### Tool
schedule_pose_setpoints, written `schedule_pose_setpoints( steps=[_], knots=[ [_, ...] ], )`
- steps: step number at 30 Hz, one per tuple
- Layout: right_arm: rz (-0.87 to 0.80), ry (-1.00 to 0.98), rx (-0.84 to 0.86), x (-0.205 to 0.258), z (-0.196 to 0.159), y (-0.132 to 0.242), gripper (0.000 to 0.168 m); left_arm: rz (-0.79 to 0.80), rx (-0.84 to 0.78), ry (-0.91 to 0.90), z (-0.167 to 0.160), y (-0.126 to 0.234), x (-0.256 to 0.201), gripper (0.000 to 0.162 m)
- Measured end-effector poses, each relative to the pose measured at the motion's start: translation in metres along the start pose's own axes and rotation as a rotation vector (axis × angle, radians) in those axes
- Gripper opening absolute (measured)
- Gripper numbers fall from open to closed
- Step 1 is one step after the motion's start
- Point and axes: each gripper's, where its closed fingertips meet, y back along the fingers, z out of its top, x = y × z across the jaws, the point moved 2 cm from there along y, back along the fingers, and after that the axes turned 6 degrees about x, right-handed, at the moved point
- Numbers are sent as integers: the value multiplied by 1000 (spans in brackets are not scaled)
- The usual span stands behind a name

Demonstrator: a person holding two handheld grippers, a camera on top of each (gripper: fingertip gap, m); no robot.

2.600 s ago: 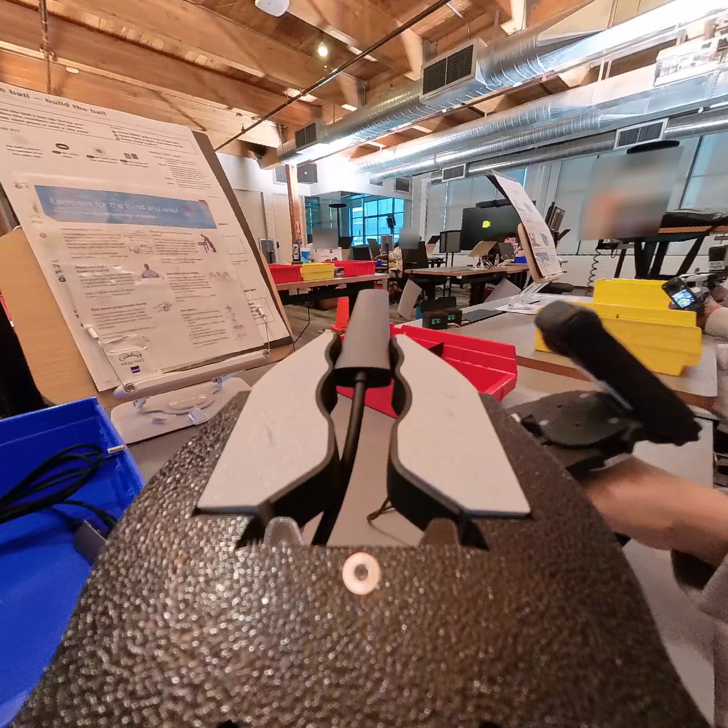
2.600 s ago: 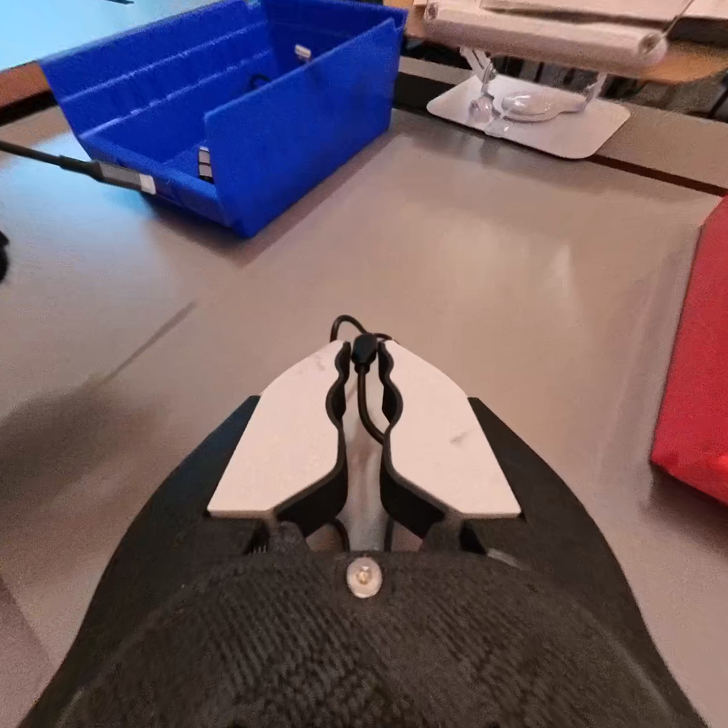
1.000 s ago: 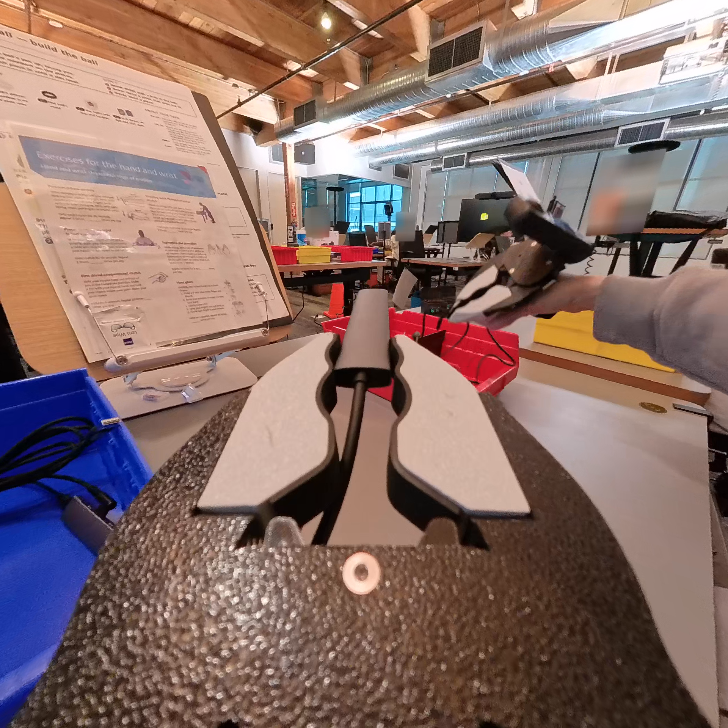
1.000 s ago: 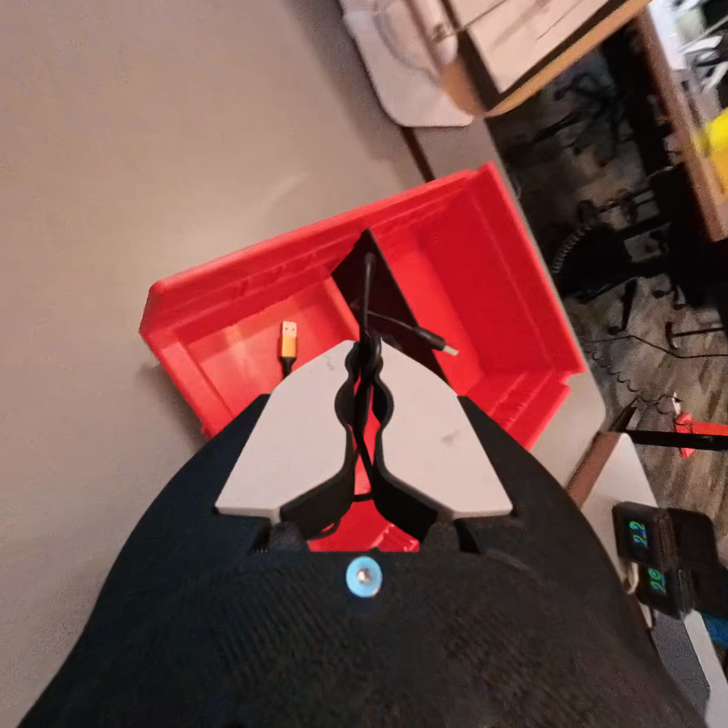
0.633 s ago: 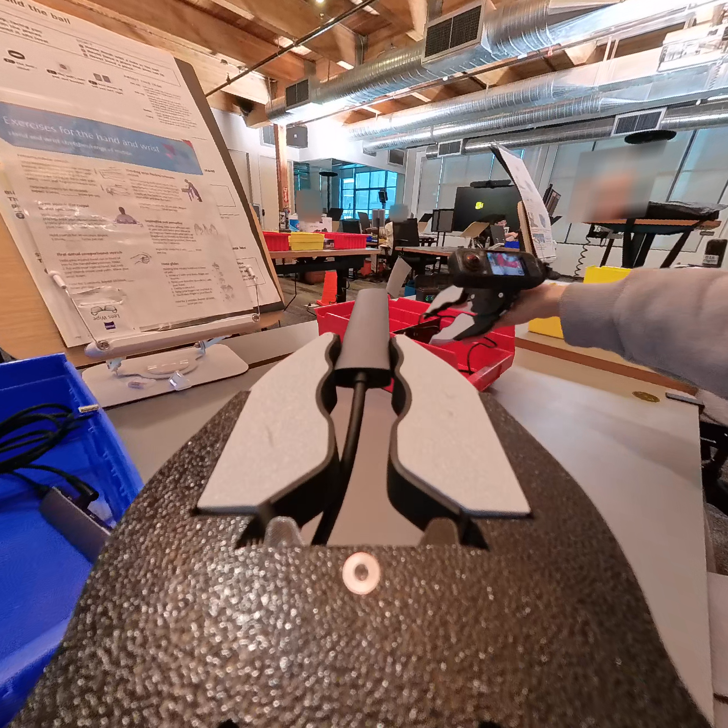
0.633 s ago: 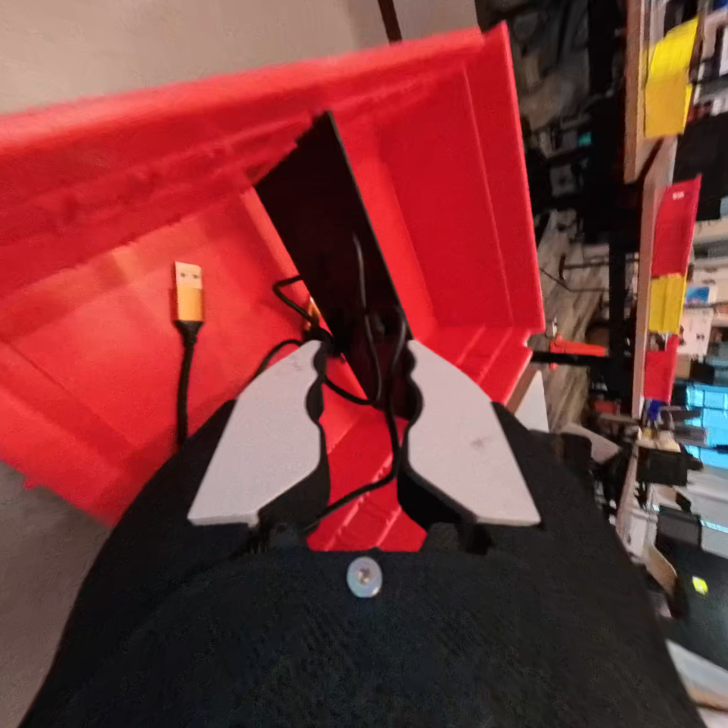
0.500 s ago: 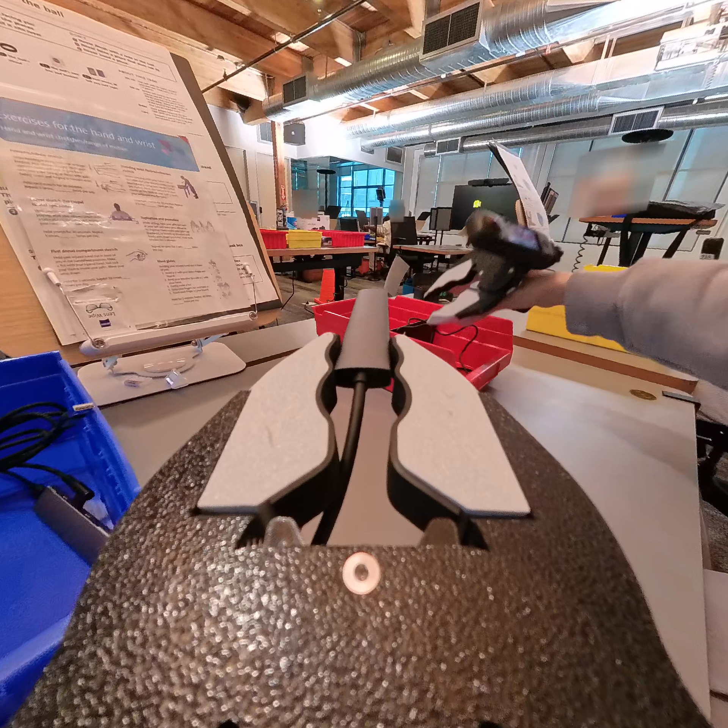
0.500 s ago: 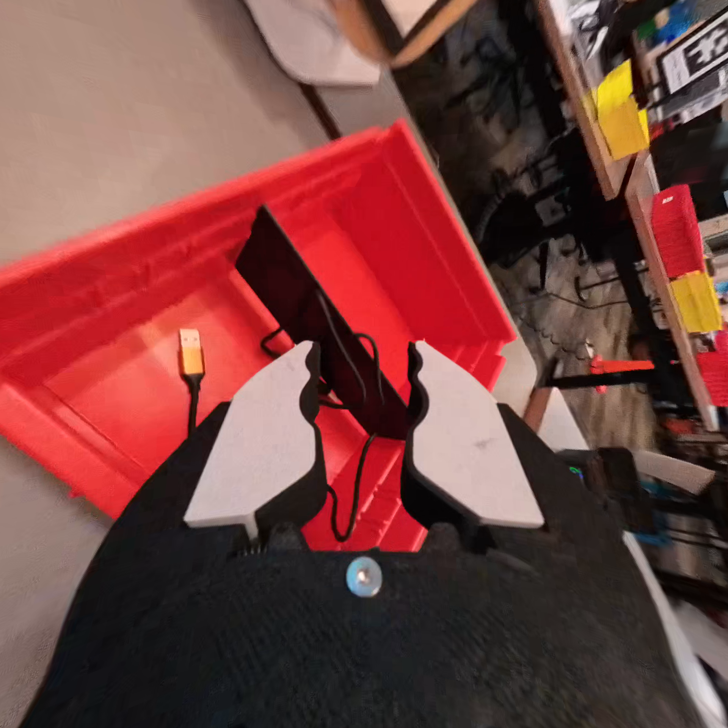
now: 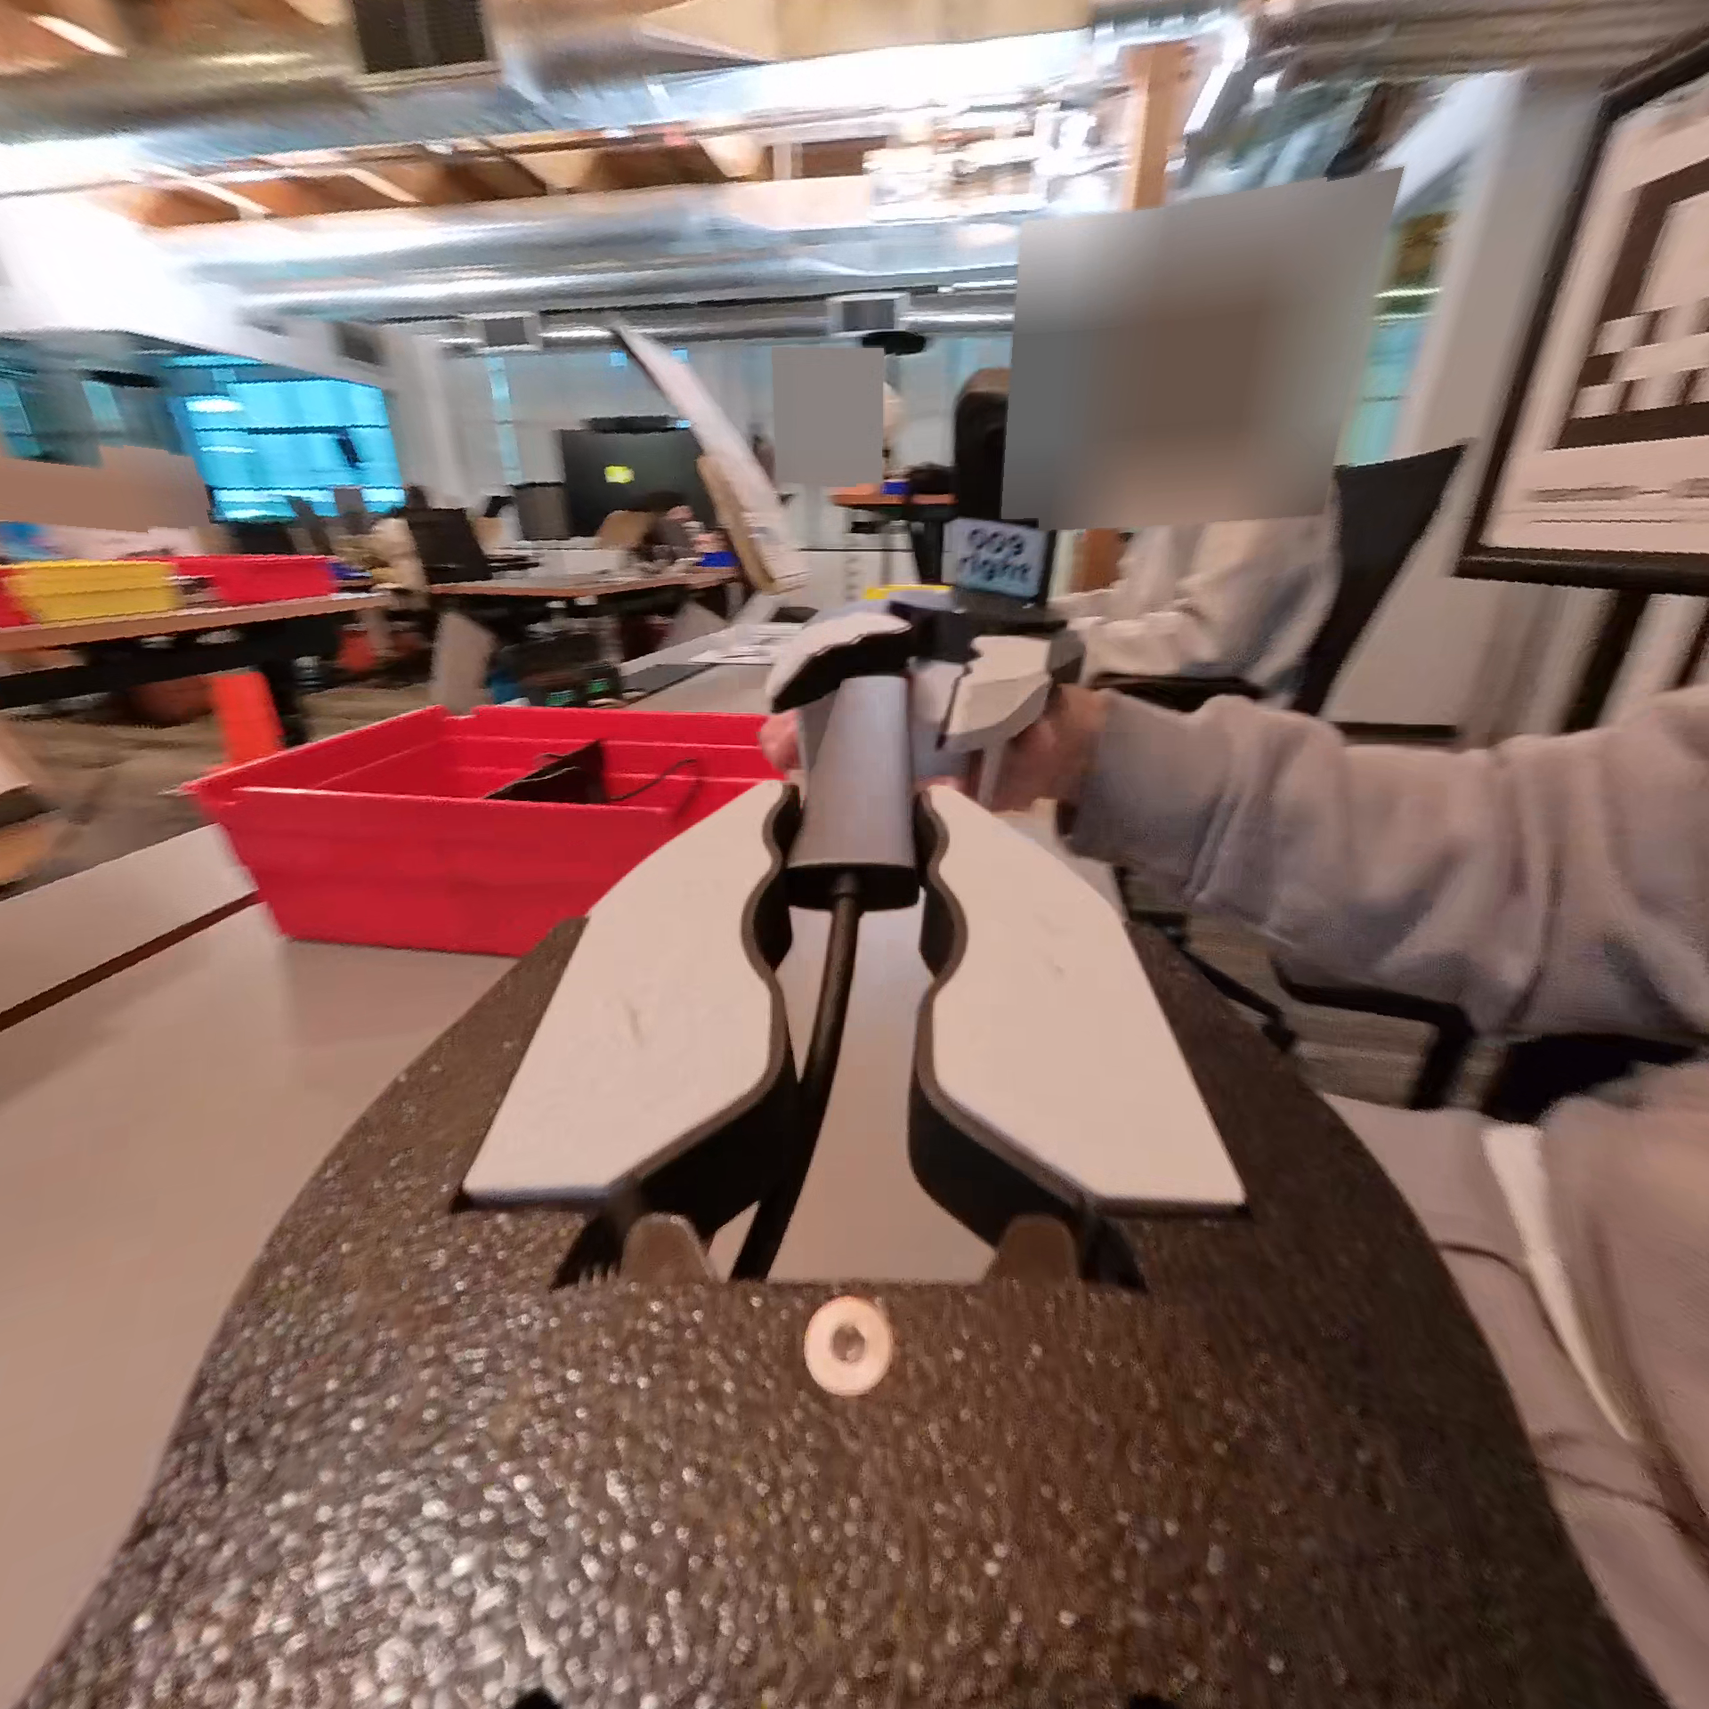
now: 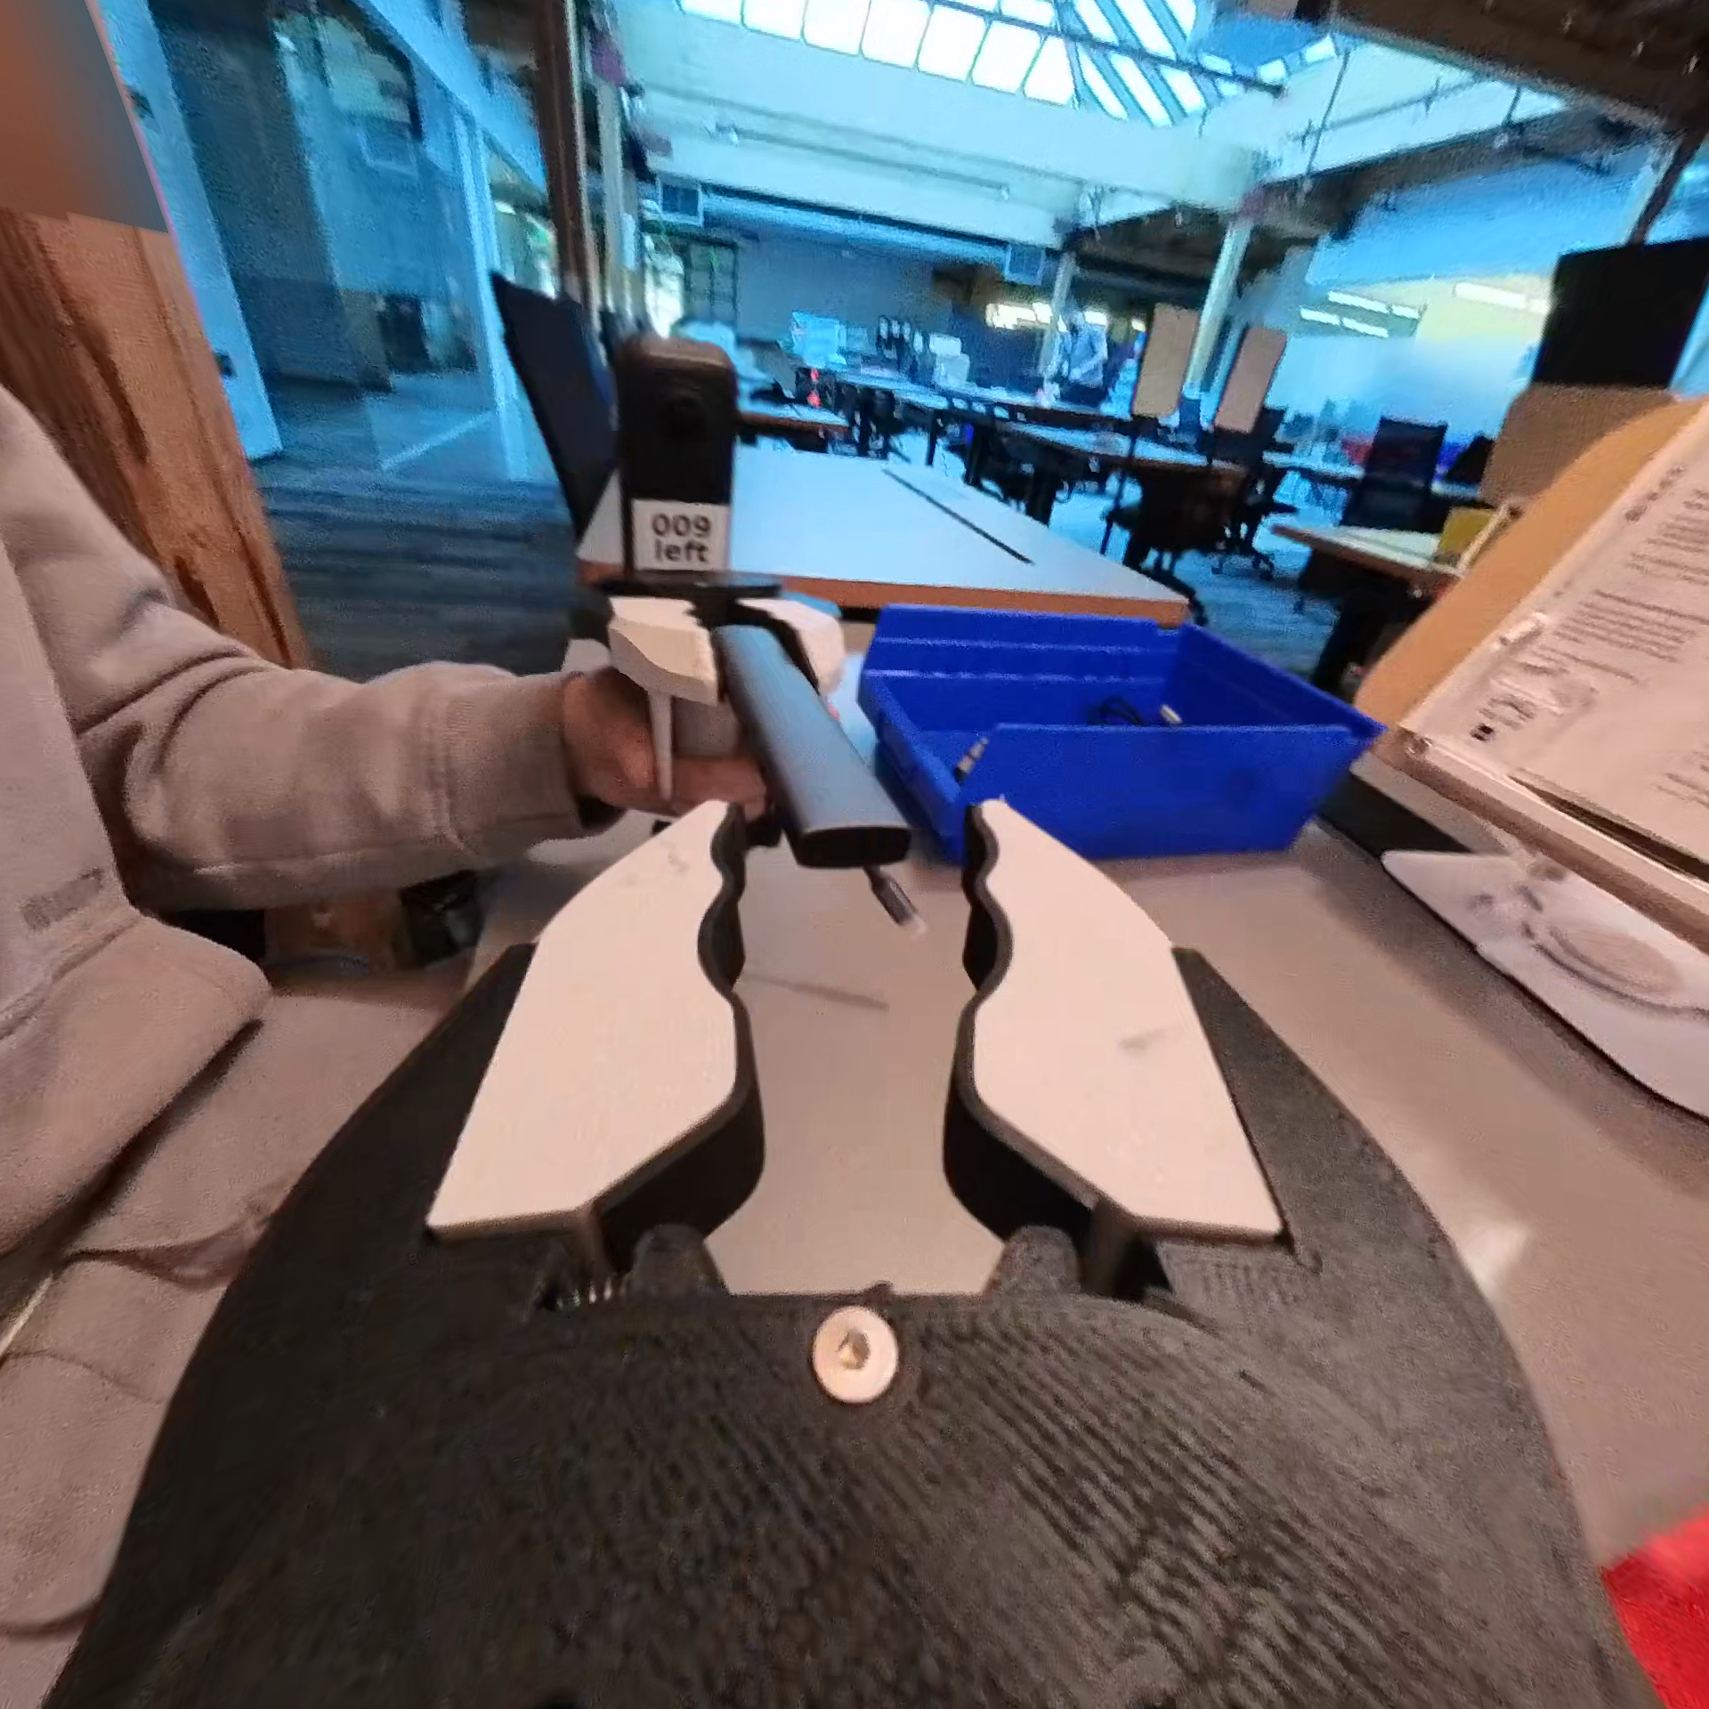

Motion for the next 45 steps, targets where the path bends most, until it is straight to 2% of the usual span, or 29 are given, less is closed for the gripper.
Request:
schedule_pose_setpoints(
  steps=[3, 7, 14, 16, 19, 20, 24, 26, 30, 33, 38, 43, 45],
  knots=[
    [77, -13, -93, 21, 4, -2, 32, -87, 21, -4, -4, -2, -11, 23],
    [133, -61, -65, 32, 3, -4, 23, -142, -15, -14, -1, -2, -19, 24],
    [146, -93, -34, 35, 3, -3, 23, -150, -14, -21, -1, -3, -20, 24],
    [114, -99, -57, 32, 8, -3, 24, -99, -39, -20, 2, -4, -15, 32],
    [-7, -87, -82, 10, 18, 10, 24, 138, -131, -95, 16, 2, 3, 80],
    [-77, -85, -97, -3, 23, 18, 23, 200, -155, -131, 23, 6, 6, 84],
    [-417, -98, -148, -74, 48, 67, 23, 408, -146, -286, 41, 18, 14, 91],
    [-546, -80, -144, -107, 62, 89, 23, 420, -118, -314, 39, 18, 15, 88],
    [-700, -102, -114, -172, 80, 114, 24, 386, -107, -236, 24, 14, 22, 84],
    [-766, -154, -2, -221, 64, 112, 23, 391, -102, -191, 15, 14, 29, 81],
    [-734, -287, 245, -279, 0, 95, 24, 407, -68, -152, 1, 14, 39, 77],
    [-795, -414, 284, -321, -47, 91, 23, 412, -29, -139, -12, 11, 45, 75],
    [-913, -467, 383, -337, -76, 104, 37, 408, -21, -129, -17, 9, 46, 74]
  ],
)
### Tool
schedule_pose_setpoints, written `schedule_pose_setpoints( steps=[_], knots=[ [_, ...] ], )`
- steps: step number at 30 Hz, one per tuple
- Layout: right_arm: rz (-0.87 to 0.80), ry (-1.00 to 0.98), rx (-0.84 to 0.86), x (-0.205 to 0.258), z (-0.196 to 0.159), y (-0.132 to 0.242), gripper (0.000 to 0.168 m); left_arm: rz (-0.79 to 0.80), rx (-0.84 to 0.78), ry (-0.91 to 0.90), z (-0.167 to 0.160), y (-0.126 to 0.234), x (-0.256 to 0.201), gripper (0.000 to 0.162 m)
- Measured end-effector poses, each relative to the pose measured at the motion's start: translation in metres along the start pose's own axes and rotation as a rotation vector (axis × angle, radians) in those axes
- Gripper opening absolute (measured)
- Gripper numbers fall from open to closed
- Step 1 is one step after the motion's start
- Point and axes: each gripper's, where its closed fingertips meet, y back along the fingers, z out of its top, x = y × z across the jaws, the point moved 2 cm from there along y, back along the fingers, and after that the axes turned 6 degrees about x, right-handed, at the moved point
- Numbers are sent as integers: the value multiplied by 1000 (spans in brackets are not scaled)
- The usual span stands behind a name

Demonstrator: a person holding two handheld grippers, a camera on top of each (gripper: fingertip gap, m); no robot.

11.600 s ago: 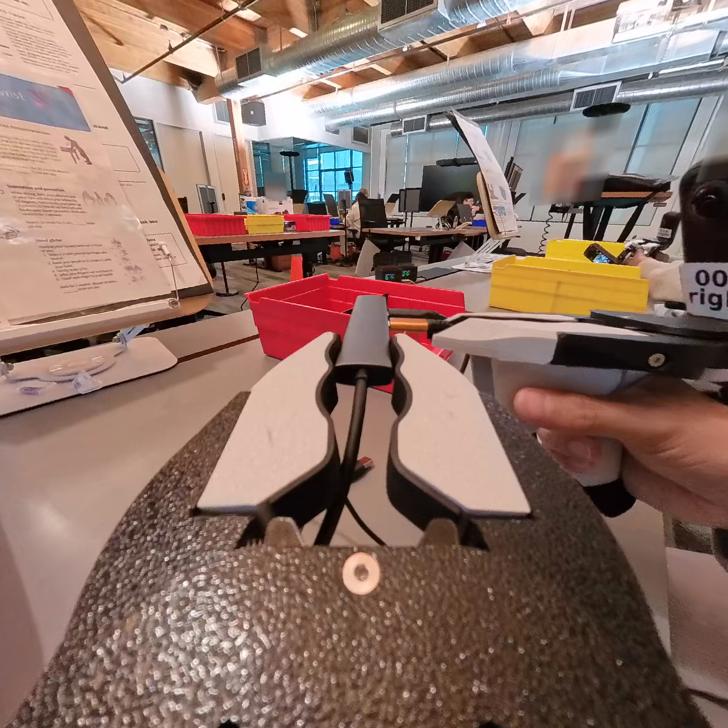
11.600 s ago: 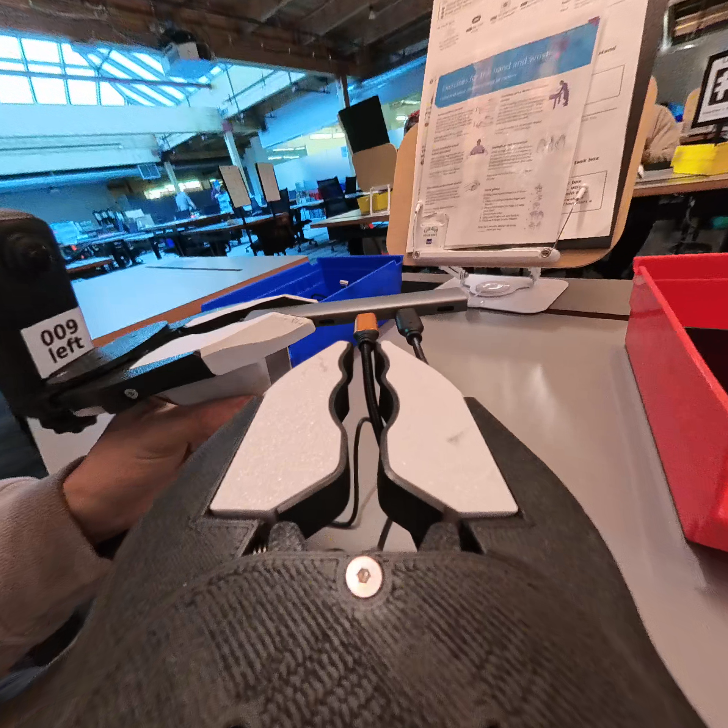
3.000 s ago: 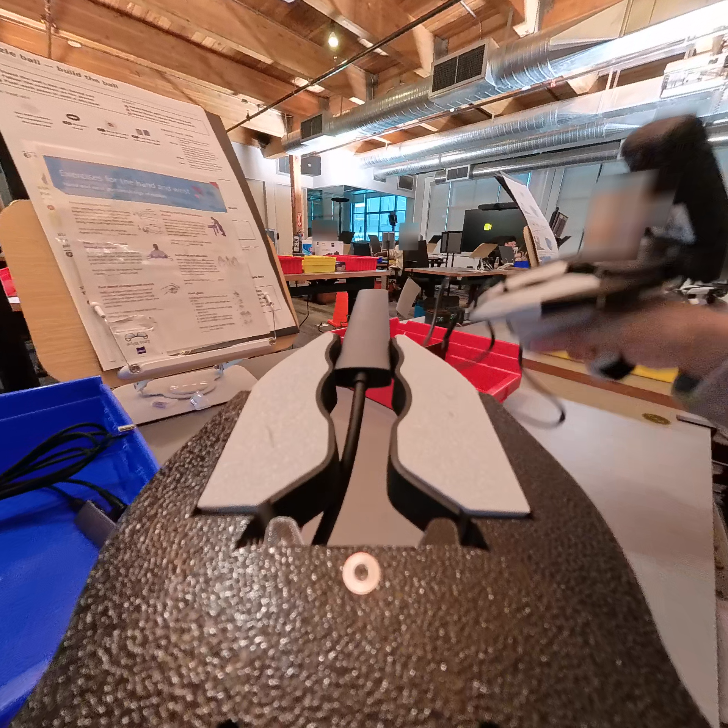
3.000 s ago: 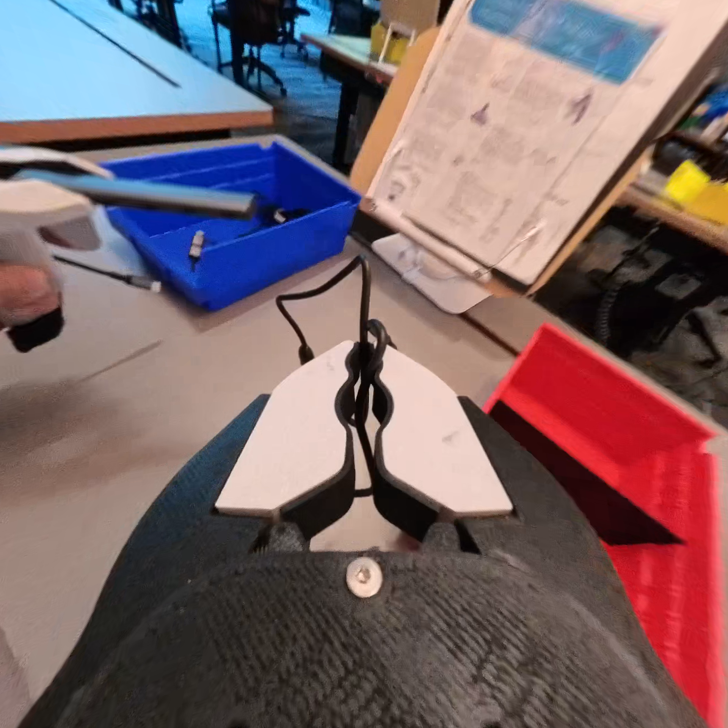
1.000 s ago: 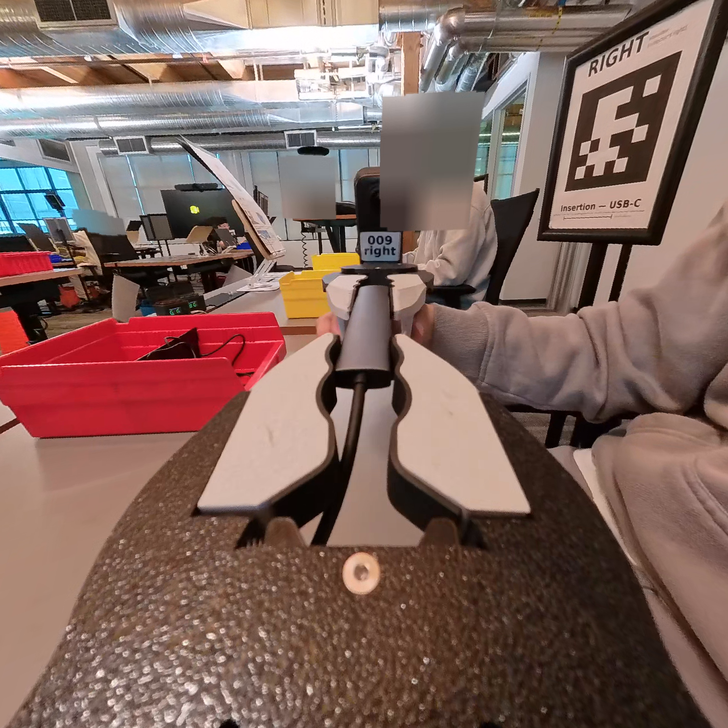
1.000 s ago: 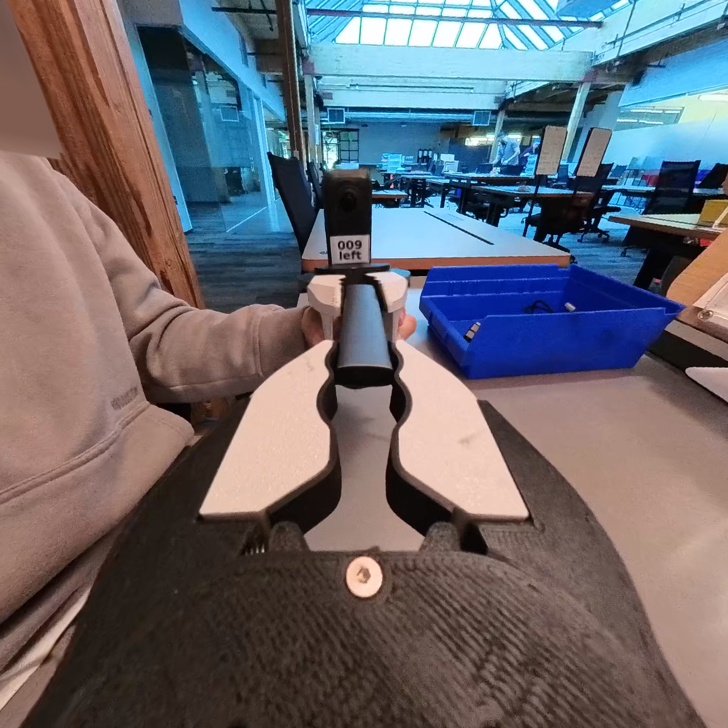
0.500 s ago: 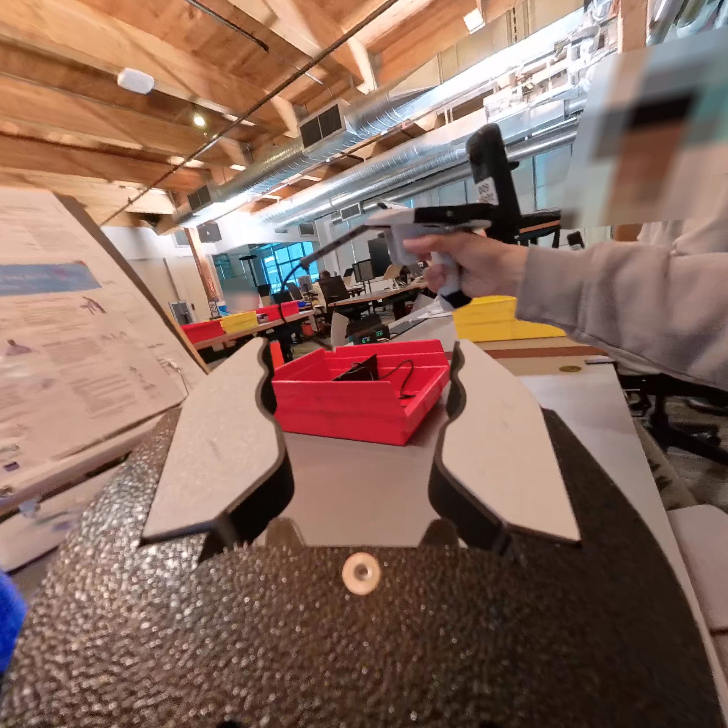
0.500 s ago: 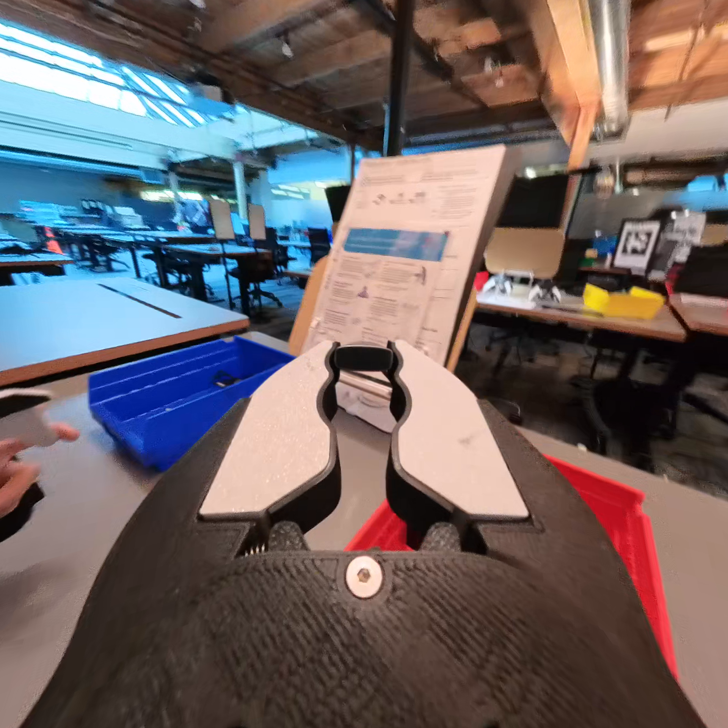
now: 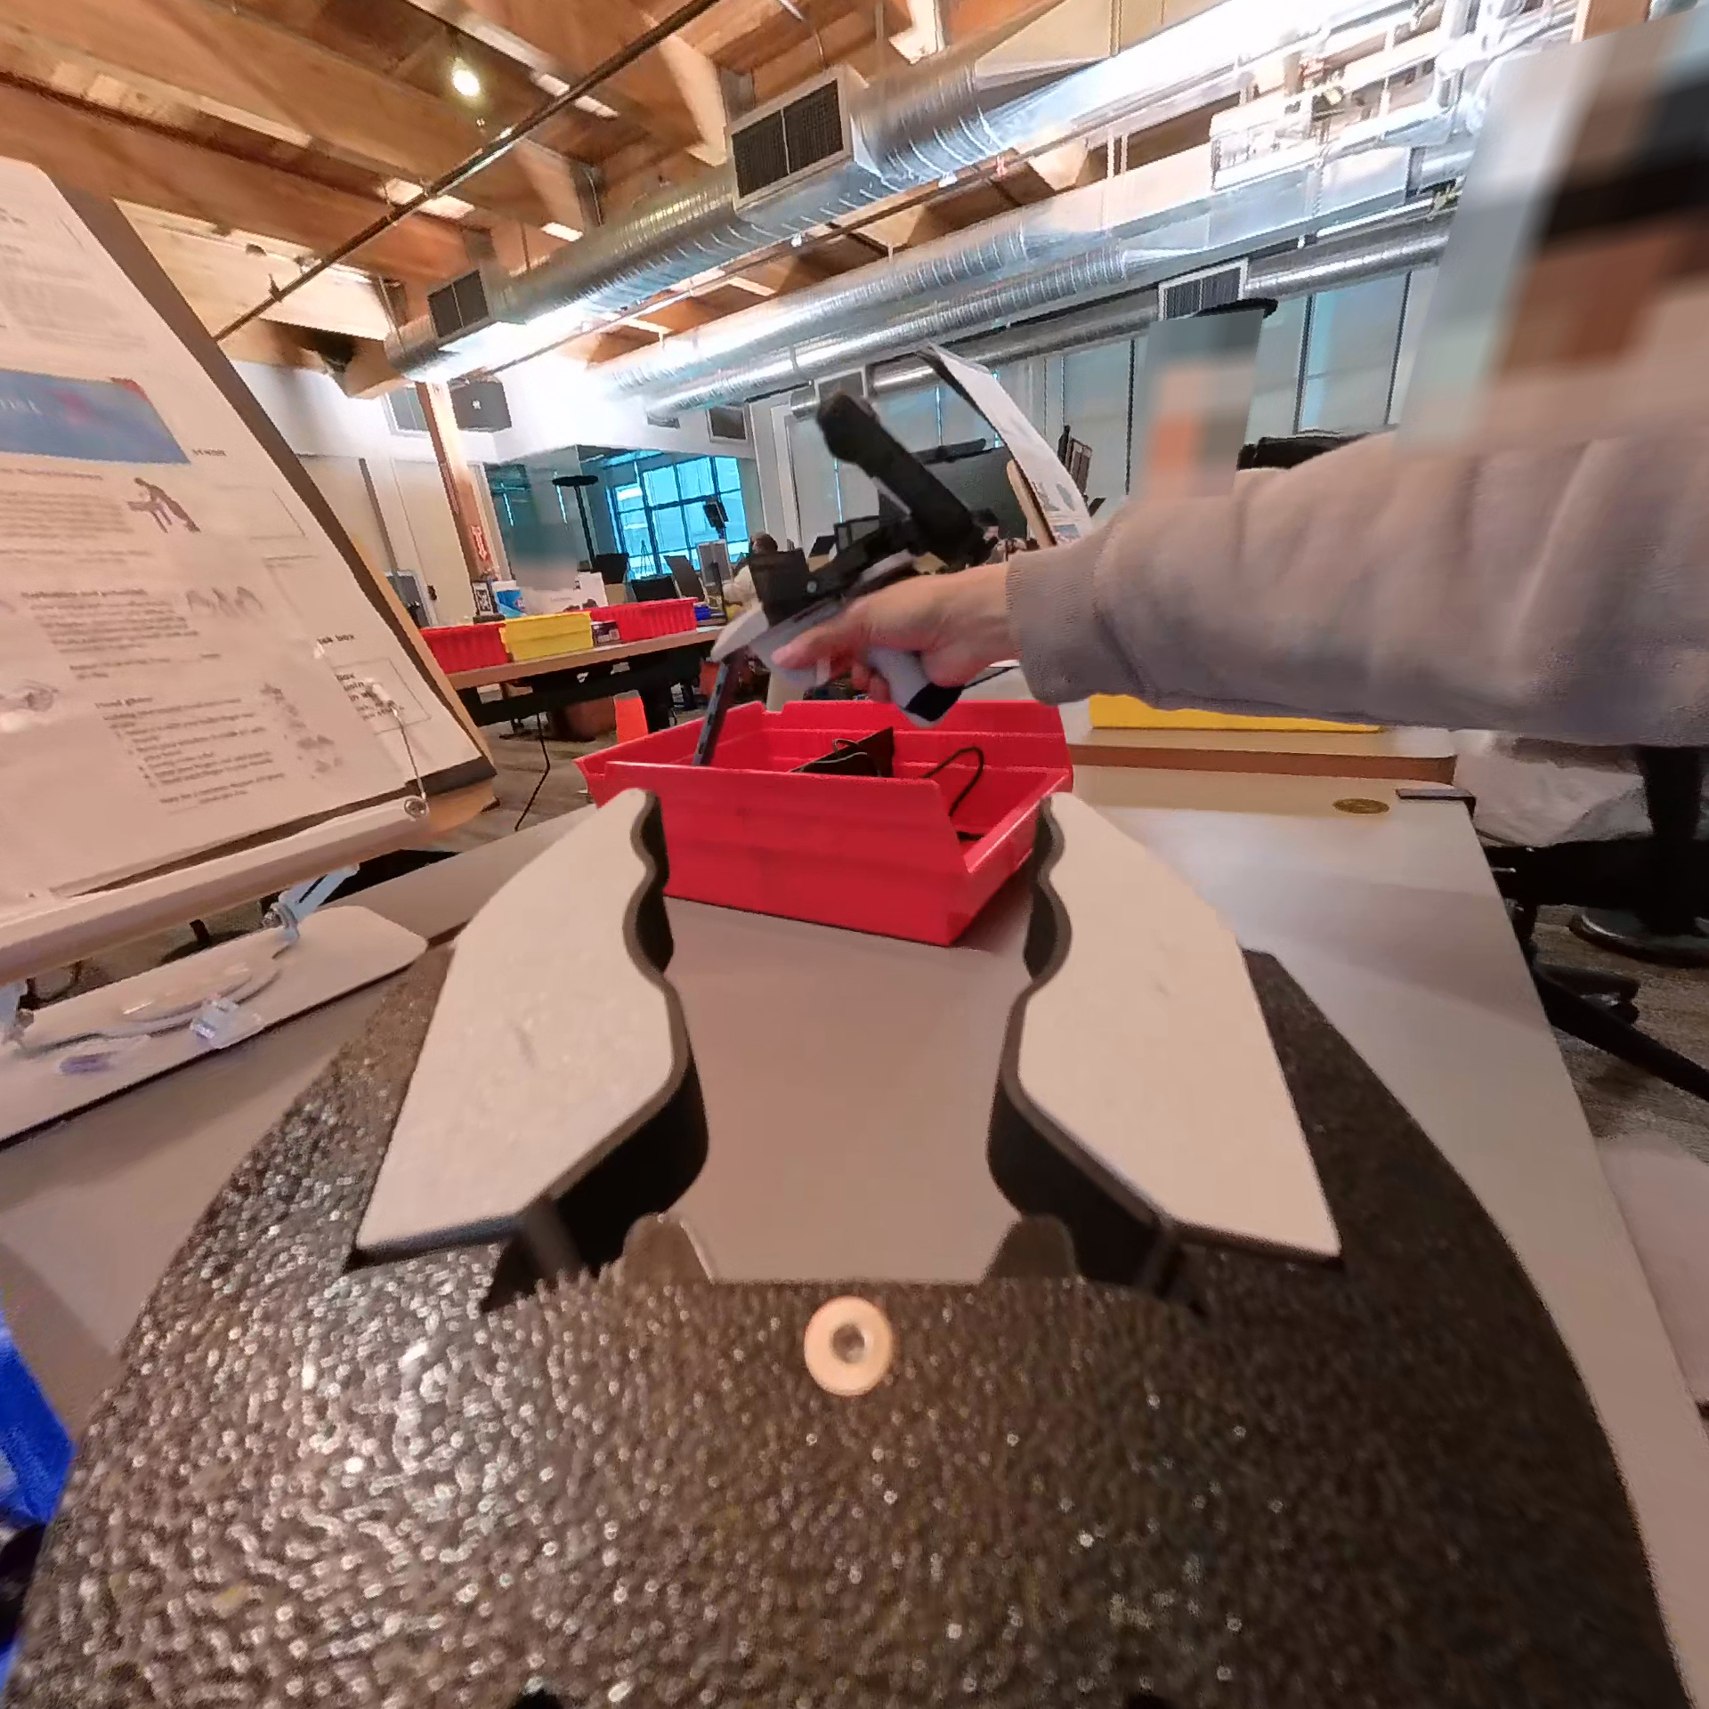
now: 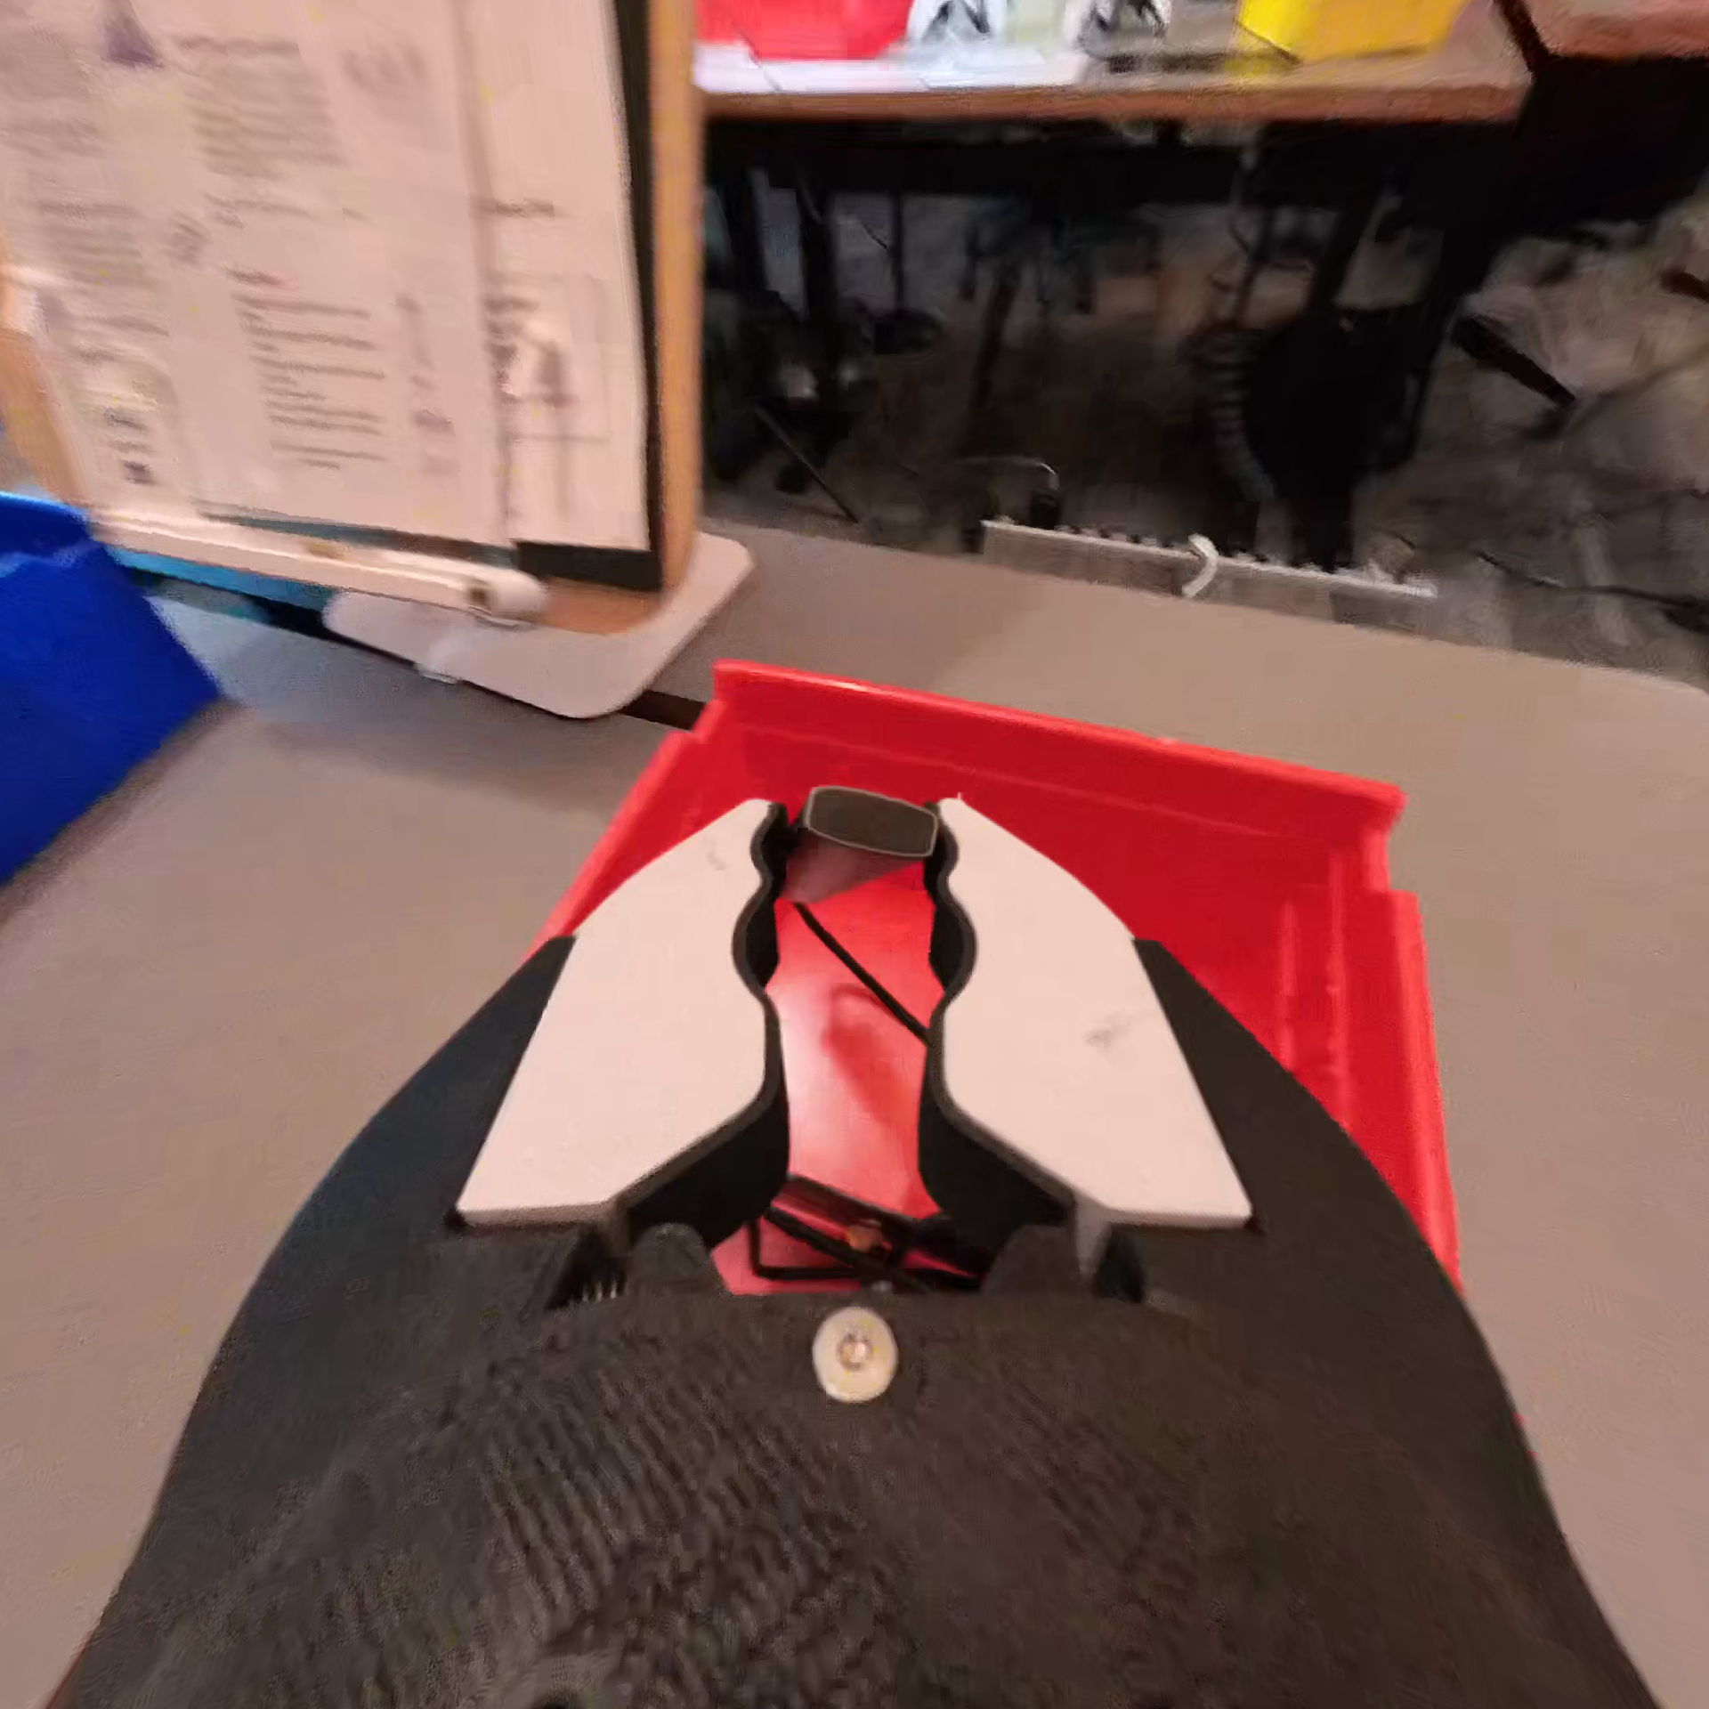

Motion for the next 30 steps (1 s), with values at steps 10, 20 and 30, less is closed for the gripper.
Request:
schedule_pose_setpoints(
  steps=[10, 20, 30],
  knots=[
    [-276, -5, 245, -77, -46, 14, 66, -19, 31, 38, -15, -6, 0, 73],
    [-283, 109, 186, -77, -37, 32, 22, -8, 33, 53, -16, -4, 3, 71],
    [-559, 360, 346, -96, -53, 39, 16, -21, 40, 48, -15, -6, -3, 70]
  ],
)
